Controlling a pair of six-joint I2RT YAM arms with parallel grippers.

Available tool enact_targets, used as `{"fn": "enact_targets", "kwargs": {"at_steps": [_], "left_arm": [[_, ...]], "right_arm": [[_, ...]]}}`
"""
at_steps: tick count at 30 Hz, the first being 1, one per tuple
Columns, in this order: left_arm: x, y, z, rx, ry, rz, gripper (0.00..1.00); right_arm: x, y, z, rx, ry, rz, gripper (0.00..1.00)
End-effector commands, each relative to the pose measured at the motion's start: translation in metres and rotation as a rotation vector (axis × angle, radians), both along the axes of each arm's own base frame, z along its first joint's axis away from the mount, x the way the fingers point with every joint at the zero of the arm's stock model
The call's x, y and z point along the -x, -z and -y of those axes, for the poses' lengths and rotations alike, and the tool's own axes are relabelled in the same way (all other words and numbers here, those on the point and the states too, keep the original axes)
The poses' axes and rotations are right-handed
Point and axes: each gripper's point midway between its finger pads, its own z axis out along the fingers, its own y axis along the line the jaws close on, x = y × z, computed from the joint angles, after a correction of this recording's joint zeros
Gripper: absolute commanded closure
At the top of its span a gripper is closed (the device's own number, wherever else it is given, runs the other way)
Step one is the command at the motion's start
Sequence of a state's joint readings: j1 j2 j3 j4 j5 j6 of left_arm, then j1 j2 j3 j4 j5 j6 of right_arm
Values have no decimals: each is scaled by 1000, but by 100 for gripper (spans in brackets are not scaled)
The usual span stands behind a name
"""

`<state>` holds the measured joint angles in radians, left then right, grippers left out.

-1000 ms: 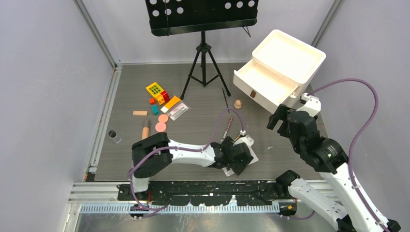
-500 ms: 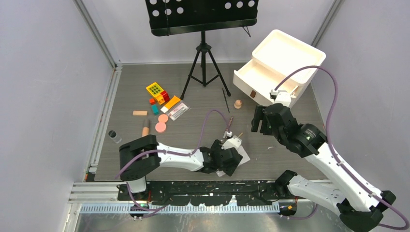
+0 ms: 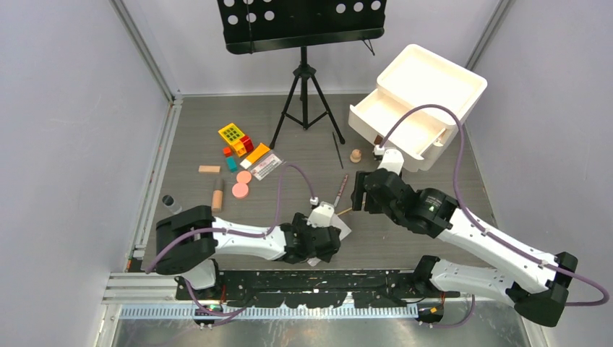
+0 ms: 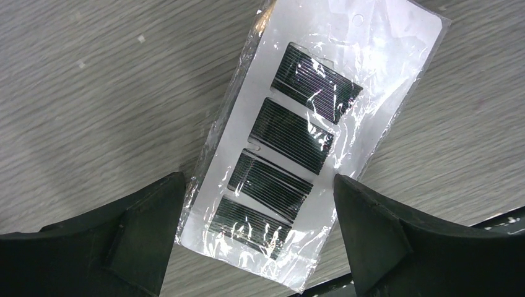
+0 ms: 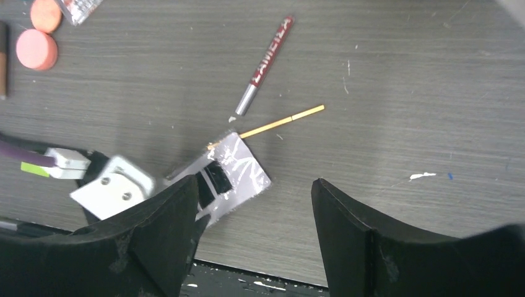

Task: Organize the makeup
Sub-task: Move the makeup tool to the corner of the board, then pick up the makeup tool from the corner of the board.

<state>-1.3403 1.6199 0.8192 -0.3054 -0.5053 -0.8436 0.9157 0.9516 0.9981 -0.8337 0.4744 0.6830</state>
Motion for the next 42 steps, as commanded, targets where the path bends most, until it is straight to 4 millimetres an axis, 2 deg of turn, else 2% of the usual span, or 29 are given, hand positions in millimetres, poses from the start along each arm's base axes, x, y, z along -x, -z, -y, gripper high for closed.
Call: {"fn": "enact_targets", "kwargs": {"at_steps": [1,6,12,16,21,24,28,31,37,42], "left_arm": [[38,48,-110,-334,-116,-178,8],[39,40,-105,-210,-160,-186,8],[34,27,-106,-153,-154,-164,7],[33,21,-95,-100,-121,-158,8],[33,11,-69,-17,-42,-163,10],[35,8,-54,17,19,-175,10],[42,13,-44,14,67,-218,9],[46,13,-41,19,77,-237,1],[46,0,-36,69,90,-219,0],[52,1,-33,88,124,-238,0]], "right_arm": [[-4,10,0,-60,126,5,28],[-1,39,-6,-126,203,-57,28],[-2,68,-33,-194,191,-133,29],[0,88,-49,-225,172,-184,29],[3,109,-53,-231,183,-226,30],[7,119,-55,-240,184,-252,30],[12,129,-57,-255,182,-281,30],[20,134,-67,-289,144,-318,28],[39,151,-79,-302,123,-379,25],[48,162,-93,-330,107,-414,25]]}}
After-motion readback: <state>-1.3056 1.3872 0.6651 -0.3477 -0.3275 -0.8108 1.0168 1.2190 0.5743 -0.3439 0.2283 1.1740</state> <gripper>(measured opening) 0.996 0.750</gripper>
